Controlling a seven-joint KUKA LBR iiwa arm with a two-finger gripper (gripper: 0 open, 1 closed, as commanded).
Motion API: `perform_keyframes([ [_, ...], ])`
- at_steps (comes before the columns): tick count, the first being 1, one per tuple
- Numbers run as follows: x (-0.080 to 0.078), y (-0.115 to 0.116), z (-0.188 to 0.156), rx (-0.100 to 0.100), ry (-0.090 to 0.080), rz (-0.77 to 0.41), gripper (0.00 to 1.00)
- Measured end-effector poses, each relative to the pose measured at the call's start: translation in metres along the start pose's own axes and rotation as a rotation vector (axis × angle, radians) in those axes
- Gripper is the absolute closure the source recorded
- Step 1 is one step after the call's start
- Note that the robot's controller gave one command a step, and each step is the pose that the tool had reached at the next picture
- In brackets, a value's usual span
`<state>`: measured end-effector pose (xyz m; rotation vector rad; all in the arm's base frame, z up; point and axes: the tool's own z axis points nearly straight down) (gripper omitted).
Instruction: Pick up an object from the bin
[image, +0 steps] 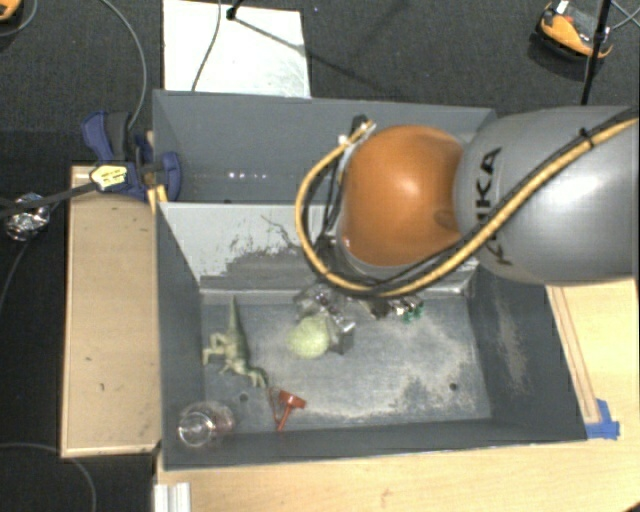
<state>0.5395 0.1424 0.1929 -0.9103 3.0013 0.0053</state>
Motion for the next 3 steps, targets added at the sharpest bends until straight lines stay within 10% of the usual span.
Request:
perform_keyframes([
  [3, 0.0, 0.0, 0.0, 0.0, 0.0, 0.001, 1.0],
])
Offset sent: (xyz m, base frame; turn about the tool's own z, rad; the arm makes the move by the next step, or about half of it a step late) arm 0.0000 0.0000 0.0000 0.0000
